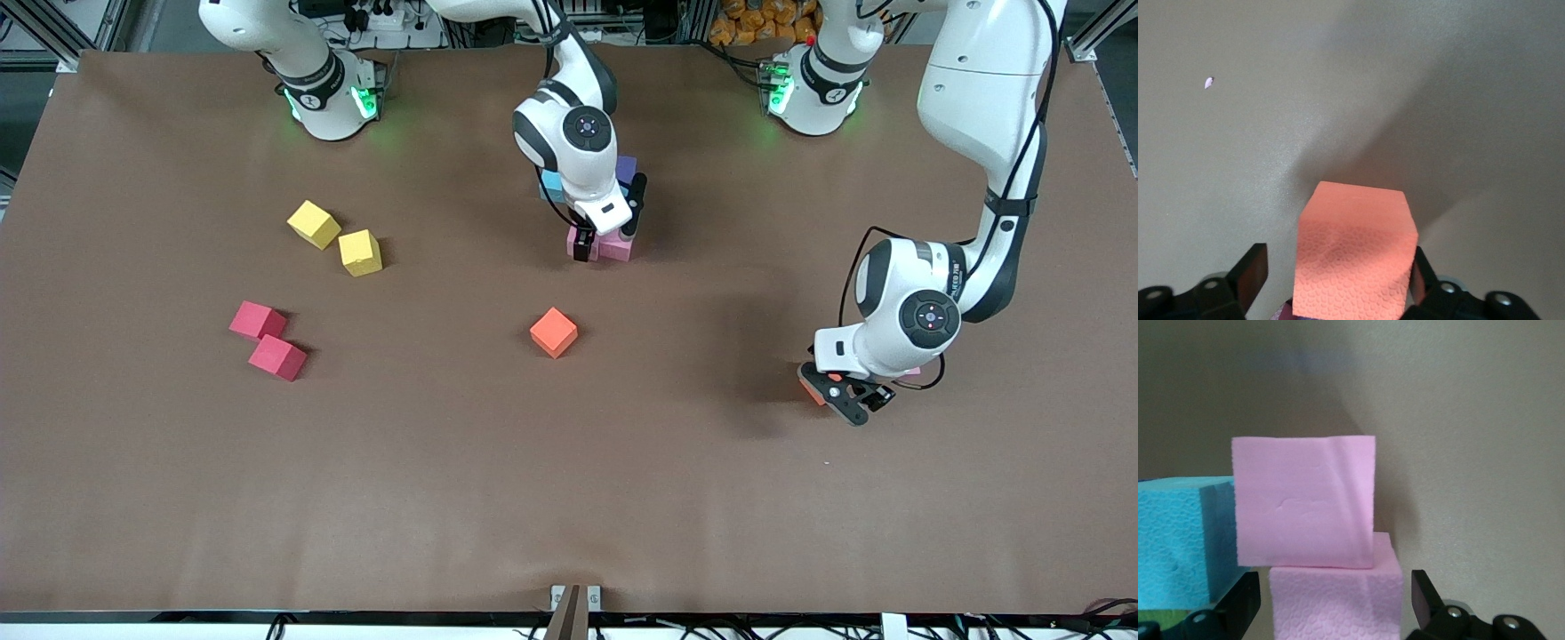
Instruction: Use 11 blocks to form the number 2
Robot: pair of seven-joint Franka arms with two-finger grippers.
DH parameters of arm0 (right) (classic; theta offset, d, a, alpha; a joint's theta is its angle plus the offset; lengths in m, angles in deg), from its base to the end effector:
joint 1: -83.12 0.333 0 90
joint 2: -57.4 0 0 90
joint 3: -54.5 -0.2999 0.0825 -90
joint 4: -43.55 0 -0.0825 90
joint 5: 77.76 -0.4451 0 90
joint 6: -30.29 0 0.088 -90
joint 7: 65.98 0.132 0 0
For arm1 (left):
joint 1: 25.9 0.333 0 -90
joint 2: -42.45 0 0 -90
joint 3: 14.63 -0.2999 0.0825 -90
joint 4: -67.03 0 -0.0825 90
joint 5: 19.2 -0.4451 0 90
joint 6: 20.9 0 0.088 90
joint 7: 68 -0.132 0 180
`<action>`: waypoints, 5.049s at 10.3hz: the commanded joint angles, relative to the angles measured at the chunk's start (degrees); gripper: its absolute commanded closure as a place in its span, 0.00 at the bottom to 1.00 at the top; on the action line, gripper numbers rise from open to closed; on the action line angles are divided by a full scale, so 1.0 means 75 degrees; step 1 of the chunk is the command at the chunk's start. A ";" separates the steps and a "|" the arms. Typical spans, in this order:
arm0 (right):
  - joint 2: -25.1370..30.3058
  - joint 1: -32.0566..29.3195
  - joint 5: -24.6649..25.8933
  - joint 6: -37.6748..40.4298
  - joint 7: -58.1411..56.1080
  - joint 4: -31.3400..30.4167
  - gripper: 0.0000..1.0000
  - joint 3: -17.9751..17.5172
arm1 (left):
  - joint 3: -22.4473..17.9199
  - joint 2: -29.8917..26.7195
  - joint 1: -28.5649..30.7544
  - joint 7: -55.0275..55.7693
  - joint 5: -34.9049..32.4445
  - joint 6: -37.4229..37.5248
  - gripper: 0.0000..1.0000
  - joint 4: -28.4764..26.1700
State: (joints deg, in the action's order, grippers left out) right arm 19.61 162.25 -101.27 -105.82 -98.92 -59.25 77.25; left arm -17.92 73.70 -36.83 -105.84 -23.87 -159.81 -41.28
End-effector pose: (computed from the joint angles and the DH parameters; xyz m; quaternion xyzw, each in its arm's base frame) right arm 0.3686 0.5769 0.1208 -0.7858 -0.6182 0.0062 0.0196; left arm 0.6588 -0.0861 0.1290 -0.9074 0.4182 0.0162 0.0386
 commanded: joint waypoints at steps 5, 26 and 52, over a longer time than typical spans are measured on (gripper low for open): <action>0.0772 -0.0121 0.0123 0.0980 0.0116 0.0043 0.00 0.0096 | 0.0064 -0.0169 -0.0053 0.0404 0.0142 -0.0041 0.87 -0.0008; 0.0668 -0.4608 0.0814 0.3137 -0.1220 0.1004 0.00 0.2264 | 0.3779 -0.0686 -0.1880 1.6259 0.0728 0.1013 0.91 0.0717; 0.0539 -0.5289 -0.0475 0.3125 -0.1279 0.0840 0.00 0.2194 | 0.4634 0.0651 -0.2479 2.4909 0.0259 -0.0228 0.92 0.0109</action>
State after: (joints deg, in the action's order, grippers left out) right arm 23.70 123.68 -103.60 -82.45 -108.26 -53.33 94.44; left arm 15.42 80.87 -57.03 78.82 -20.25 -160.37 -37.42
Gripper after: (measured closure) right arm 0.000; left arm 0.449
